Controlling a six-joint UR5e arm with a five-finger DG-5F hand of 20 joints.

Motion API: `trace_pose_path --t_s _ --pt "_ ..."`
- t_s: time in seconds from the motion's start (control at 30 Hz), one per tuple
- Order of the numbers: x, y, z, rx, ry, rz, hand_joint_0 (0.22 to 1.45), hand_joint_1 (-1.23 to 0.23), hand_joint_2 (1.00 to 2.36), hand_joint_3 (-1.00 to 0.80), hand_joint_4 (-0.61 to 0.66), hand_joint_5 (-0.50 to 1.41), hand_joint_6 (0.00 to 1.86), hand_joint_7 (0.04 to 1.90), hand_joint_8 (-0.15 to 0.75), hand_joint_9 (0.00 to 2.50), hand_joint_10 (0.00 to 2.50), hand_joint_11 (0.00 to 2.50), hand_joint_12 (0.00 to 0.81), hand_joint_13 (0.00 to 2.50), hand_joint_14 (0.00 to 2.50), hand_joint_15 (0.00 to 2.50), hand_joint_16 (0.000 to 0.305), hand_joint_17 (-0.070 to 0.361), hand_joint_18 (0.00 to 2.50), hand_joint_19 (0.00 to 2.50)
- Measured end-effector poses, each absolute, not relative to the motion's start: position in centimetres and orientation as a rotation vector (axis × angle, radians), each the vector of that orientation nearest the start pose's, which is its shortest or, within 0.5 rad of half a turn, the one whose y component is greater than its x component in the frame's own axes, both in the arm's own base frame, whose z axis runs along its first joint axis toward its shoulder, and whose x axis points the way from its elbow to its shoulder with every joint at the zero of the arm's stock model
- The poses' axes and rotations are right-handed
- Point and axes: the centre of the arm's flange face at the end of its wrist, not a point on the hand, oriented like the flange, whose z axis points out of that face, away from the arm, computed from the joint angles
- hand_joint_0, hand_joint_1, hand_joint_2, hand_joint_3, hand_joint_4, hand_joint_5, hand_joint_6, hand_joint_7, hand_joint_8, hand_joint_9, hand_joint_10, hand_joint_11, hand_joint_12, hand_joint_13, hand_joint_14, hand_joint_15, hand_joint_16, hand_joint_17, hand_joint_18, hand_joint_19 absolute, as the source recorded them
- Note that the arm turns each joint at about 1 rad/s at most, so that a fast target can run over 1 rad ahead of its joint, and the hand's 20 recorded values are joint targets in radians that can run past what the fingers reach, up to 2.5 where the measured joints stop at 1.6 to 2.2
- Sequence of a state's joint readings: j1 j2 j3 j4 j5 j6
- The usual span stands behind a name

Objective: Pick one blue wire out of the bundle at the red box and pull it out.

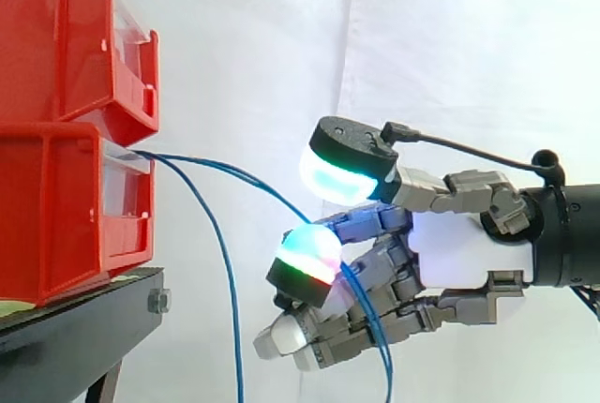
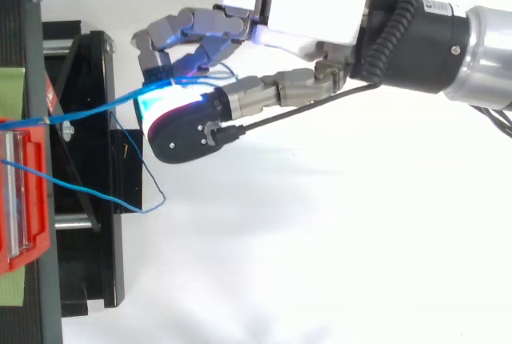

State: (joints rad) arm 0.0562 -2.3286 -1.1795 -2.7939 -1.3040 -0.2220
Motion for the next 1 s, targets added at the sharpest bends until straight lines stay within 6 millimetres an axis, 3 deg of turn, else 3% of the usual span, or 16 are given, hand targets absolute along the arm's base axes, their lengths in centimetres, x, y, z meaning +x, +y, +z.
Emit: trace_pose_path --t_s 0.33,0.4,0.43,0.47,0.5,0.67,1.0 --pt "76.2 -11.4 22.8 1.137 1.174 0.805 0.44 -0.66 1.00 -0.50 0.25 -0.07 0.51 1.44 0.271 0.77 0.02 0.51 0.401 0.17 0.00 0.10 0.069 0.155 0.01 0.24" --pt "76.3 -11.3 22.8 1.130 1.166 0.780 0.47 -0.72 1.00 -0.48 0.24 -0.10 0.58 1.37 0.268 0.76 0.02 0.55 0.391 0.16 0.00 0.10 0.067 0.151 0.02 0.22" --pt "76.3 -11.2 22.8 1.128 1.162 0.771 0.48 -0.72 1.00 -0.45 0.23 -0.12 0.67 1.19 0.265 0.73 0.02 0.59 0.384 0.13 0.00 0.12 0.066 0.148 0.00 0.26" --pt "76.3 -11.2 22.8 1.126 1.158 0.763 0.51 -0.76 1.01 -0.39 0.22 -0.14 0.72 1.14 0.256 0.73 0.02 0.63 0.374 0.13 0.00 0.12 0.064 0.144 0.00 0.26" --pt "76.4 -11.1 22.8 1.124 1.154 0.753 0.54 -0.79 1.01 -0.33 0.21 -0.14 0.71 1.21 0.252 0.76 0.02 0.64 0.373 0.17 0.00 0.10 0.062 0.140 0.08 0.23" --pt "76.0 -10.6 21.9 1.113 1.160 0.733 0.57 -0.77 1.02 -0.20 0.20 -0.15 0.79 1.12 0.251 0.80 0.02 0.68 0.375 0.22 0.00 0.12 0.061 0.138 0.13 0.26" --pt "76.2 -10.1 21.4 1.082 1.117 0.760 0.57 -0.77 1.02 -0.19 0.19 -0.15 0.78 1.13 0.251 0.80 0.03 0.69 0.375 0.24 0.01 0.12 0.061 0.137 0.16 0.26"
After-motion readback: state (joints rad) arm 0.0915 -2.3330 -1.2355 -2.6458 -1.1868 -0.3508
